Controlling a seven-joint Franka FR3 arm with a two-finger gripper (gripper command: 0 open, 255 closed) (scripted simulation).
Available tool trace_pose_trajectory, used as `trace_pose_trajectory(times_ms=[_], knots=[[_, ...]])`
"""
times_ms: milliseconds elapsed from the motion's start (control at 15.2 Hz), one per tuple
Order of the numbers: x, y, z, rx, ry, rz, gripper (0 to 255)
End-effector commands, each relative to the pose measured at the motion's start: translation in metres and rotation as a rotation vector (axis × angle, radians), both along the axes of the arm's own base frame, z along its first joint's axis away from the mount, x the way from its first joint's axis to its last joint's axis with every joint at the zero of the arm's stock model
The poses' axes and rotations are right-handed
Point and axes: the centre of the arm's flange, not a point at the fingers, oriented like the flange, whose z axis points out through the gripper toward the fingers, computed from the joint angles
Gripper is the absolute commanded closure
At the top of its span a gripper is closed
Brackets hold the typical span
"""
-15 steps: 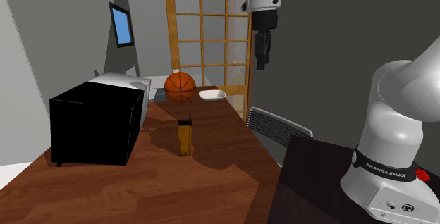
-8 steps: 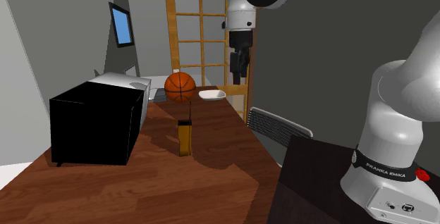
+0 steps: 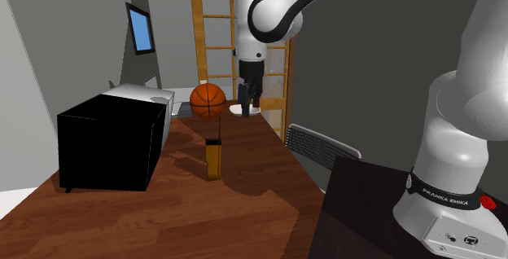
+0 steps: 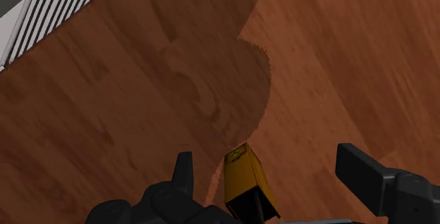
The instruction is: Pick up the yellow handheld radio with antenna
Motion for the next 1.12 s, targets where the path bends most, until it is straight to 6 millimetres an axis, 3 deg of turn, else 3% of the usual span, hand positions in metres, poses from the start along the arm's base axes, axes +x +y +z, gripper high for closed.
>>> trace_pose_trajectory(times_ms=[0,858,1056], knots=[[0.021,0.006,-0.014,0.009,-0.009,0.006,0],[0.151,0.036,-0.106,0.067,-0.064,0.043,0],[0.151,0.036,-0.122,0.067,-0.064,0.043,0]])
